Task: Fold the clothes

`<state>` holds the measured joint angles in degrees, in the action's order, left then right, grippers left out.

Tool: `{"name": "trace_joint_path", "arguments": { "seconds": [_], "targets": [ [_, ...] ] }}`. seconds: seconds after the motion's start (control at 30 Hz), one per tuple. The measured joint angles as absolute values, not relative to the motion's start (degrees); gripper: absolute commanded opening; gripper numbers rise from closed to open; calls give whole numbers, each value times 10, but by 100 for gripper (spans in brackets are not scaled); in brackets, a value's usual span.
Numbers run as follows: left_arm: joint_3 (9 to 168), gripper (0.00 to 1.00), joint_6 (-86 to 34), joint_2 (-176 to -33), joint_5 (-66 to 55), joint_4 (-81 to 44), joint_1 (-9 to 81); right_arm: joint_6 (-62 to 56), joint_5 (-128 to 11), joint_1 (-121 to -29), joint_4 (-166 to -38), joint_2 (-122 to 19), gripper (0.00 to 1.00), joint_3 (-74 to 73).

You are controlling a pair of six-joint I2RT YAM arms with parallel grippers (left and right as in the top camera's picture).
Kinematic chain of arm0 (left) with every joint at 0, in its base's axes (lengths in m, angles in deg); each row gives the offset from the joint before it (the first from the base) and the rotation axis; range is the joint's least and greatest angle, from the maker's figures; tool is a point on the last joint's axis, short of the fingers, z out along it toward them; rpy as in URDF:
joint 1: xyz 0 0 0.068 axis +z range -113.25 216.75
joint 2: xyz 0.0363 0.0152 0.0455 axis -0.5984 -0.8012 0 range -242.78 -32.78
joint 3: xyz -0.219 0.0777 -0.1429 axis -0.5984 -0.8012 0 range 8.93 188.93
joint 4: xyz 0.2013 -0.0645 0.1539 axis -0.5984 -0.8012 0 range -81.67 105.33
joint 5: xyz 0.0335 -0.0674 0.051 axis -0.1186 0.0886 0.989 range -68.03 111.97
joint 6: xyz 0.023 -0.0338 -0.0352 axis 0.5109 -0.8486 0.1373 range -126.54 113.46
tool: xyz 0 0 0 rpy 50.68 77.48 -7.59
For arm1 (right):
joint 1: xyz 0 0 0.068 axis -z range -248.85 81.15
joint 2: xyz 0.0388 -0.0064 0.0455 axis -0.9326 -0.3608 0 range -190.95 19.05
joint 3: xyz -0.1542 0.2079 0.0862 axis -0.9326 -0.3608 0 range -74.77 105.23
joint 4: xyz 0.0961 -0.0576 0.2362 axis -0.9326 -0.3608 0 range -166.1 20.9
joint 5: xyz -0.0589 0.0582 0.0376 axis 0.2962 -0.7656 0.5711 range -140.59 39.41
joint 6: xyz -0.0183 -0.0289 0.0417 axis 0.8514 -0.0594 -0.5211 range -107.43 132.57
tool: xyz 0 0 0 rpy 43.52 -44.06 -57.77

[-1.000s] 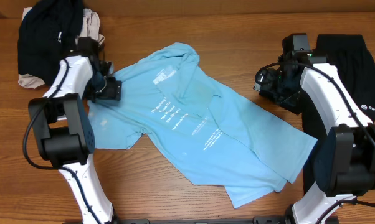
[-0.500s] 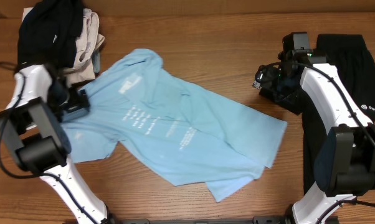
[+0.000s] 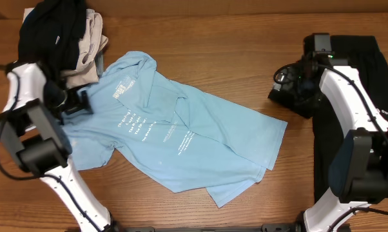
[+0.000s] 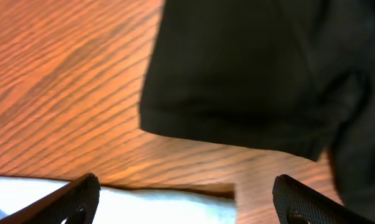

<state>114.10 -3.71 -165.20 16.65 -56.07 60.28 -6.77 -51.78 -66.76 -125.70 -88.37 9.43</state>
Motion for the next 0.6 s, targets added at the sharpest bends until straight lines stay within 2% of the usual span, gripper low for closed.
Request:
{"name": "trace_joint_path", "arguments": {
  "seconds": [0.1, 0.33, 0.6],
  "targets": [
    [1162, 100, -28, -1655, 159, -579, 559, -64, -520, -652, -1266, -884, 95, 94],
    [1210, 100, -19, -1626, 177, -601, 479, -49, -527, -601, -1268, -884, 94, 94],
    [1246, 100, -19, -1529, 184, -599, 432, -39, -543, -549, -1223, -884, 94, 74]
  ]
}}
